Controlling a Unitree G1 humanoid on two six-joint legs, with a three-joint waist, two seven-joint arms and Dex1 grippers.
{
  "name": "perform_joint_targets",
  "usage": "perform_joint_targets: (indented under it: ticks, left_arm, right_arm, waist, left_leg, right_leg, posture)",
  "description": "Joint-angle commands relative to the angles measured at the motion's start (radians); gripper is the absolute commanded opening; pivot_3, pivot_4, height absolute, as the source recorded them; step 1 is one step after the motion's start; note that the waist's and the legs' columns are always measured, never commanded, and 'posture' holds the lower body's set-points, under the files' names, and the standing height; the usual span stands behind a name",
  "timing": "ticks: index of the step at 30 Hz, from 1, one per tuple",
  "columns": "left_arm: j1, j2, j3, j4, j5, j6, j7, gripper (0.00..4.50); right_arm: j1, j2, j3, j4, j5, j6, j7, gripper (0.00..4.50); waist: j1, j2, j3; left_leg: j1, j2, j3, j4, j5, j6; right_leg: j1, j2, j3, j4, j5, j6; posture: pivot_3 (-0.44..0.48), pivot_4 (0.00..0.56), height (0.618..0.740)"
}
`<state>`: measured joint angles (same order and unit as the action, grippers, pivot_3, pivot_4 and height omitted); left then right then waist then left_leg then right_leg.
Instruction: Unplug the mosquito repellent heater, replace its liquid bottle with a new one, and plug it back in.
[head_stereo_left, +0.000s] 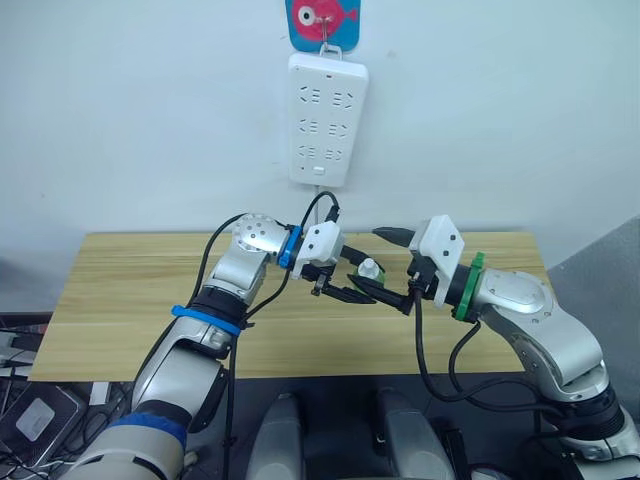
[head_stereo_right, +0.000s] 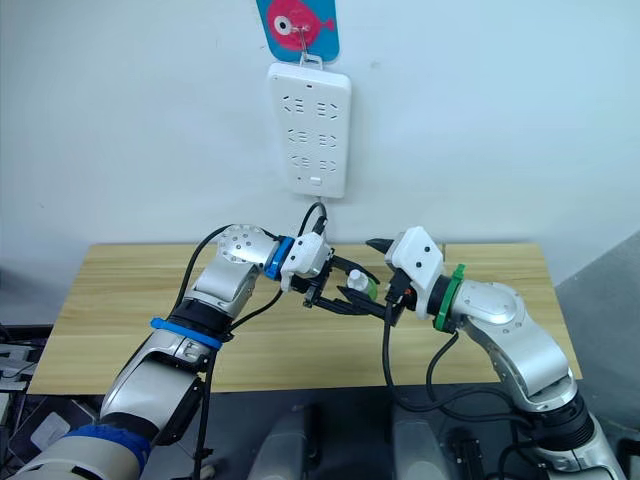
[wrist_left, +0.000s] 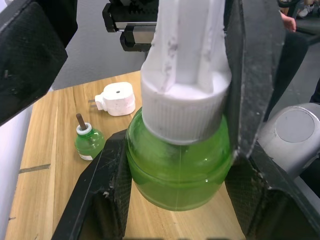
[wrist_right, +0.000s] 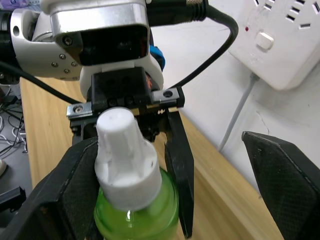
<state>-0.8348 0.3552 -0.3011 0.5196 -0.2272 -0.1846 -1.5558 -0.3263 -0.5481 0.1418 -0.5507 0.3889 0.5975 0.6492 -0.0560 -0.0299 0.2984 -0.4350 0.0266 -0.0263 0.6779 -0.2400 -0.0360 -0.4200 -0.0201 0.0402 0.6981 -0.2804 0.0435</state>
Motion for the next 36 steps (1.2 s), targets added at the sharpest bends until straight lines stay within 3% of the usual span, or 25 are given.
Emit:
perform_joint_targets:
  ticks: [1,6,8,10,12,21,24,31,32,36]
  left_arm:
    - [0.001,0.002,0.018,-0.027,-0.006,-0.013,-0.004,2.25]
    - [0.009,0.007,0.019,-0.029,-0.006,-0.016,-0.010,2.25]
    - [0.007,0.004,0.018,-0.026,-0.004,-0.016,-0.008,2.25]
    - [0.002,0.000,0.017,-0.021,-0.002,-0.017,-0.008,2.25]
    - [-0.001,-0.004,0.016,-0.020,-0.001,-0.018,-0.008,2.25]
    - [0.005,-0.003,0.015,-0.031,-0.001,-0.013,-0.017,2.25]
    - [0.005,-0.004,0.014,-0.033,-0.001,-0.010,-0.016,2.25]
    - [0.013,-0.004,0.009,-0.046,0.001,0.000,-0.015,2.25]
    - [0.015,-0.003,0.009,-0.045,0.002,-0.001,-0.015,2.25]
    - [0.018,0.004,0.013,-0.033,0.009,-0.005,-0.011,2.25]
  right_arm:
    - [0.054,-0.067,-0.145,-0.068,0.094,0.039,0.040,4.46]
    - [0.124,-0.160,-0.239,-0.175,0.300,0.141,0.119,4.46]
    - [0.110,-0.151,-0.235,-0.192,0.351,0.166,0.103,4.46]
    - [0.063,-0.096,-0.229,-0.181,0.408,0.205,0.035,4.10]
    - [0.016,-0.064,-0.188,-0.170,0.387,0.212,-0.002,3.54]
    - [-0.035,-0.015,-0.074,-0.132,0.290,0.185,-0.060,3.54]
    - [-0.039,-0.002,-0.074,-0.123,0.292,0.181,-0.060,2.94]
    - [-0.023,-0.023,-0.076,-0.132,0.297,0.150,-0.010,0.36]
    - [-0.025,-0.019,-0.084,-0.142,0.312,0.143,-0.005,0.16]
    - [-0.080,-0.001,-0.129,-0.170,0.374,0.154,-0.033,0.17]
  waist:
    - [0.000,0.000,0.000]
    - [-0.003,0.000,0.000]
    - [-0.008,0.000,-0.001]
    - [-0.012,0.000,-0.001]
    - [-0.015,0.001,-0.002]
    - [-0.015,0.001,-0.003]
    - [-0.015,0.001,-0.003]
    - [-0.015,0.001,-0.003]
    - [-0.015,0.001,-0.003]
    - [-0.016,0.001,-0.003]
  left_leg:
    - [0.000,0.000,0.000,0.000,0.000,0.000]
    - [0.000,0.000,0.000,0.000,0.000,0.001]
    - [0.000,0.000,0.000,0.000,0.000,0.001]
    - [0.001,0.000,0.000,0.000,0.000,0.001]
    - [0.001,0.000,0.000,0.000,0.000,0.001]
    - [0.000,0.000,0.000,0.000,0.000,0.001]
    - [0.000,0.001,0.000,0.000,0.000,0.001]
    - [0.000,0.001,0.000,0.000,0.000,0.001]
    - [0.000,0.001,0.000,0.000,0.000,0.001]
    - [0.000,0.001,-0.001,0.000,0.000,0.001]
  right_leg:
    - [0.000,0.000,0.000,0.000,0.000,0.000]
    - [0.000,0.000,0.000,0.000,0.000,0.000]
    - [0.000,0.002,0.001,0.001,0.000,0.000]
    - [0.000,0.003,0.000,0.001,0.000,0.000]
    - [0.000,0.003,0.000,0.002,0.000,0.000]
    - [0.000,0.001,0.001,0.000,0.000,0.000]
    - [0.000,0.001,0.001,0.001,0.000,0.000]
    - [0.000,0.001,0.001,0.001,0.000,0.000]
    - [0.000,0.001,0.001,0.001,0.000,0.000]
    - [0.000,0.002,0.000,0.001,0.000,0.000]
  posture:
    - [-0.098,0.227,0.740]
    - [-0.107,0.230,0.740]
    - [-0.107,0.230,0.740]
    - [-0.109,0.231,0.740]
    - [-0.109,0.231,0.740]
    - [-0.106,0.239,0.740]
    - [-0.104,0.239,0.740]
    - [-0.102,0.244,0.740]
    - [-0.102,0.244,0.740]
    - [-0.097,0.246,0.740]
